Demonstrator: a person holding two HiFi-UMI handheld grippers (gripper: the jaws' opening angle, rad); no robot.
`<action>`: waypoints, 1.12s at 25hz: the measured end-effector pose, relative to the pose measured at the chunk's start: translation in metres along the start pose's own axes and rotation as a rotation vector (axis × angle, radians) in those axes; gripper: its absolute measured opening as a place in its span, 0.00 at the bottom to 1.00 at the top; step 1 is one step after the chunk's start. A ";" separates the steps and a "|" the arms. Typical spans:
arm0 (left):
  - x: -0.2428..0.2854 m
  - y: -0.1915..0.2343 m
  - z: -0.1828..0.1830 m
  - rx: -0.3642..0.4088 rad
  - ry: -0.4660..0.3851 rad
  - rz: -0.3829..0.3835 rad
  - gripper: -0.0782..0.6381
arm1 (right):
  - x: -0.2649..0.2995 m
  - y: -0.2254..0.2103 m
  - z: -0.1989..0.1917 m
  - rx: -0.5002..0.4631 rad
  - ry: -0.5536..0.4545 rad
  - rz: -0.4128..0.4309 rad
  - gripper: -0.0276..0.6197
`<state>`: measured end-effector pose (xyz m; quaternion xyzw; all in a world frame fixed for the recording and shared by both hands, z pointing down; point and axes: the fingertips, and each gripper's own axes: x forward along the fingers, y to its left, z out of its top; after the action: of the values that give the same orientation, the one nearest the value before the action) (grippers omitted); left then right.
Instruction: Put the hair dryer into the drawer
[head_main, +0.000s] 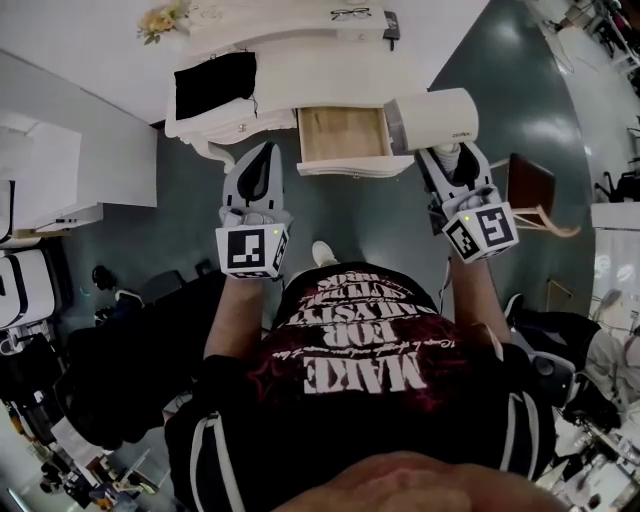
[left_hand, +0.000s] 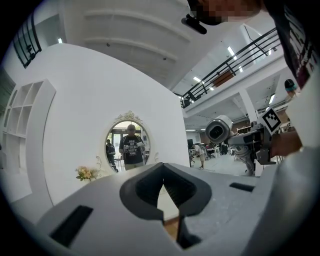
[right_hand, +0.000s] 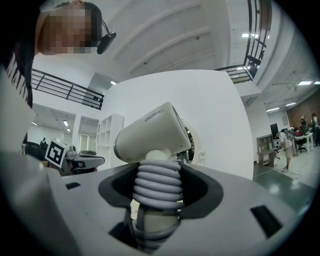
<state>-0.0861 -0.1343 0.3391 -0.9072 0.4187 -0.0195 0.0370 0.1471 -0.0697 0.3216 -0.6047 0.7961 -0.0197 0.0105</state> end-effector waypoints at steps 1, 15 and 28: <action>0.002 0.004 -0.001 -0.004 -0.002 -0.003 0.11 | 0.003 0.001 0.000 0.000 0.001 -0.004 0.41; 0.014 0.043 -0.009 -0.032 -0.017 -0.049 0.11 | 0.034 0.025 0.006 -0.013 0.036 -0.034 0.41; 0.019 0.042 -0.006 -0.046 -0.017 -0.043 0.11 | 0.035 0.018 0.017 -0.011 0.020 -0.028 0.41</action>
<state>-0.1064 -0.1760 0.3412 -0.9167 0.3990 -0.0029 0.0194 0.1214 -0.0990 0.3039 -0.6158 0.7876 -0.0212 -0.0010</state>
